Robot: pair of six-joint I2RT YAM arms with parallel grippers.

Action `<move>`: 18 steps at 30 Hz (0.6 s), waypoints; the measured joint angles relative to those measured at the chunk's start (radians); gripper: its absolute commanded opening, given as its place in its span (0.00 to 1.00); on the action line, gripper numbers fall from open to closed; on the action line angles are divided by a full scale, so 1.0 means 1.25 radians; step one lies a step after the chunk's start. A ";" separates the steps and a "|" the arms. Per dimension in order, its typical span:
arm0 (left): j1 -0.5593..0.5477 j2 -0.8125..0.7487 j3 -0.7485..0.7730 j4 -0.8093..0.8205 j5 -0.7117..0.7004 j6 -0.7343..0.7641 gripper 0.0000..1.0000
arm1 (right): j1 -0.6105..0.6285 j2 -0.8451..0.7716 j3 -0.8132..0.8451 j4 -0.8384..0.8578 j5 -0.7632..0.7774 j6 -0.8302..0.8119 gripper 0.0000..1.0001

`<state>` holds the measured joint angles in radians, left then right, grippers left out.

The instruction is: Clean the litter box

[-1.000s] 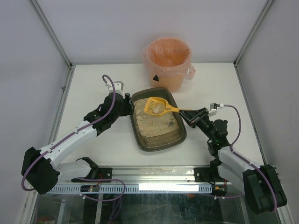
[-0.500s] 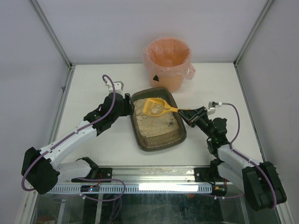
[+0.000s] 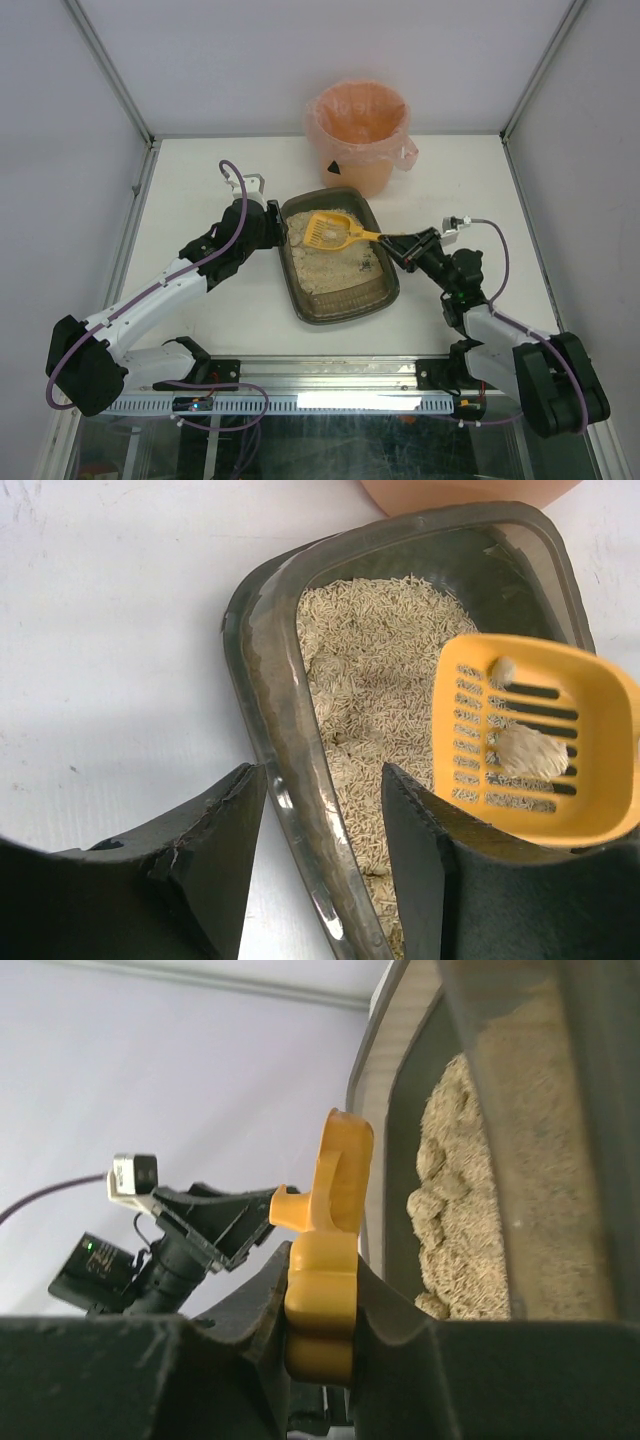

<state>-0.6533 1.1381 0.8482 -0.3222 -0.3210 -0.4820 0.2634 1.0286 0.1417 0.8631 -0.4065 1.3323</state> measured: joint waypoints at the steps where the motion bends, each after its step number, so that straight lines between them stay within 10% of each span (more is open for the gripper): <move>1: 0.000 0.000 0.000 0.000 0.000 0.000 0.51 | 0.007 0.007 0.004 0.004 -0.007 -0.002 0.00; 18: 0.000 -0.002 -0.005 0.001 0.000 0.000 0.51 | -0.013 -0.012 -0.006 -0.007 -0.015 0.009 0.00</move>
<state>-0.6533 1.1362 0.8425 -0.3214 -0.3206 -0.4824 0.2478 1.0134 0.1345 0.8539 -0.4252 1.3437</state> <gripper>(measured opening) 0.516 0.226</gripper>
